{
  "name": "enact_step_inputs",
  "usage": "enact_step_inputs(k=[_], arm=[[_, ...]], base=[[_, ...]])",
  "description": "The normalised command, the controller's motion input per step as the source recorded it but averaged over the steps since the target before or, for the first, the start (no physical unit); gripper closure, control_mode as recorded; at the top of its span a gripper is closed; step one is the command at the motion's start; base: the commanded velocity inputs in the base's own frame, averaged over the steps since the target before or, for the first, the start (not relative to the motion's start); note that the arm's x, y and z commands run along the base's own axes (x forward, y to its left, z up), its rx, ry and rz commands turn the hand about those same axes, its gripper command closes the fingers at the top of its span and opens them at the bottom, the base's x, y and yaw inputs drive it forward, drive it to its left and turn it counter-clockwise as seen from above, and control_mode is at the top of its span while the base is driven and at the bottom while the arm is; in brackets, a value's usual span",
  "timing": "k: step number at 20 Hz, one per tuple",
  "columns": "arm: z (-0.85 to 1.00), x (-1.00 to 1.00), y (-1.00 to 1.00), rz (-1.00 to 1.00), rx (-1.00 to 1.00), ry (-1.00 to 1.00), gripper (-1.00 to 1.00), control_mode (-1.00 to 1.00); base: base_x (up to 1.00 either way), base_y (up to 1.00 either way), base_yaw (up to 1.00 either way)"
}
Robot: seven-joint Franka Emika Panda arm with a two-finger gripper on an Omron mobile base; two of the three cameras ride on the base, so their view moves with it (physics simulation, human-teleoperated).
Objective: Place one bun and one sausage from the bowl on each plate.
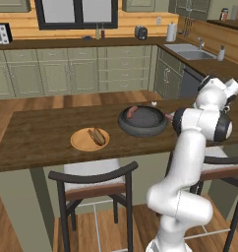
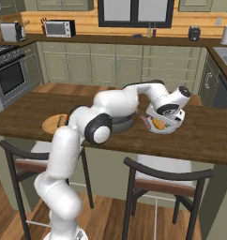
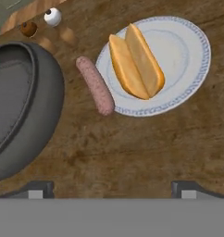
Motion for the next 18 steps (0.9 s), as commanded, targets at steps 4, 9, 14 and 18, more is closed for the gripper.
enact_step_inputs(k=[4, 9, 14, 18], arm=[[0.98, -0.01, 0.91, 0.03, -0.01, -0.04, -1.00, -1.00], [0.97, 0.01, 0.92, 0.00, 0.00, 0.01, -1.00, -1.00], [0.29, -0.04, 1.00, 0.02, 0.00, 0.15, -1.00, -1.00], [0.00, -0.02, 1.00, 0.01, 0.00, 0.11, -1.00, -1.00]], base=[[0.00, 0.00, 0.00], [0.00, 0.00, 0.00], [0.00, 0.00, 0.00], [0.00, 0.00, 0.00]])
